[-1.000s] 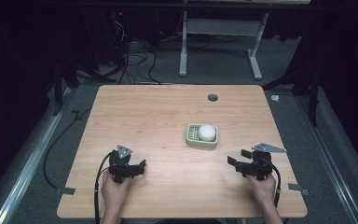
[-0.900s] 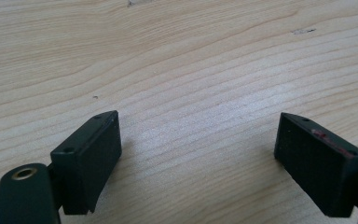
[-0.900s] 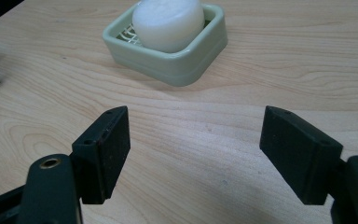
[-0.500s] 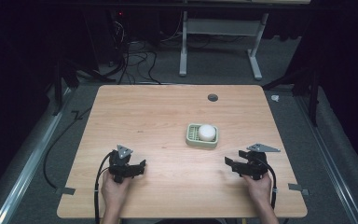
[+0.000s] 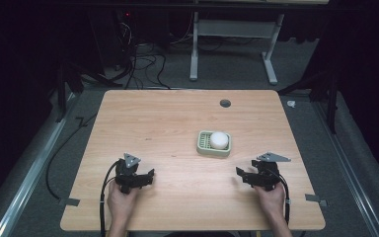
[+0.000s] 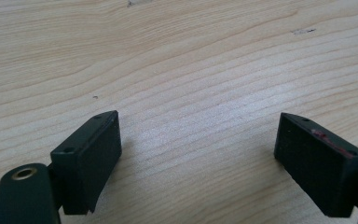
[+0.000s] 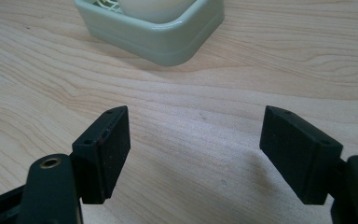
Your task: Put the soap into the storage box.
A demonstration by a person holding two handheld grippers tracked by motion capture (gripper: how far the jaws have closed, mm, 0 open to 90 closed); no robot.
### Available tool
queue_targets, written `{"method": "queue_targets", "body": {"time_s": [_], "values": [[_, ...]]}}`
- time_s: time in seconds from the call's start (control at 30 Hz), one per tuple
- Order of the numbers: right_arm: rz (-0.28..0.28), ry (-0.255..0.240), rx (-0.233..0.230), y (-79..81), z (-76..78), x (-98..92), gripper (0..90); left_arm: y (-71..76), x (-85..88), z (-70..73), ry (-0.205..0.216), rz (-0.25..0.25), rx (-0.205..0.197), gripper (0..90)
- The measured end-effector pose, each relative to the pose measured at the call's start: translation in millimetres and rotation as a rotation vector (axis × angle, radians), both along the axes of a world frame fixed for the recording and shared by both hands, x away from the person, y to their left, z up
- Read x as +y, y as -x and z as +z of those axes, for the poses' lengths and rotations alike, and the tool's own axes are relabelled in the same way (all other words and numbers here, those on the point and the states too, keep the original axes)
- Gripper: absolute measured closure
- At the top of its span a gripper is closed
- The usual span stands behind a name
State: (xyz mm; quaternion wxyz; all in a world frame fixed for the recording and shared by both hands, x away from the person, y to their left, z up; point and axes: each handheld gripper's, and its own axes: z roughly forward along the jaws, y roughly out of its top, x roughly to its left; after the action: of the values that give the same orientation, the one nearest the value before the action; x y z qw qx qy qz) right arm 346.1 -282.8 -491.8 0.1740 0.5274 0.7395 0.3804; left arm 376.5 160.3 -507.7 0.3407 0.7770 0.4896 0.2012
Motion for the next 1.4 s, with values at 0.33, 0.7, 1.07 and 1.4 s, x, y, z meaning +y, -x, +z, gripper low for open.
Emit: {"method": "queue_targets", "body": {"time_s": [0.33,0.7,1.07,1.4], "values": [[-0.010,0.024,0.004,-0.7,-4.7,2.2,25.2,0.0,0.0,0.0,0.000,0.000,0.000,15.2],[-0.019,0.064,0.014,-2.7,-9.3,4.7,24.9,0.0,0.0,0.0,0.000,0.000,0.000,15.2],[-0.015,0.143,-0.002,-3.8,-10.3,11.4,23.9,0.1,0.0,0.0,0.000,0.000,0.000,15.2],[-0.008,0.170,-0.003,-3.5,-10.6,13.8,22.8,0.5,0.1,0.0,0.000,-0.002,0.000,15.2]]}}
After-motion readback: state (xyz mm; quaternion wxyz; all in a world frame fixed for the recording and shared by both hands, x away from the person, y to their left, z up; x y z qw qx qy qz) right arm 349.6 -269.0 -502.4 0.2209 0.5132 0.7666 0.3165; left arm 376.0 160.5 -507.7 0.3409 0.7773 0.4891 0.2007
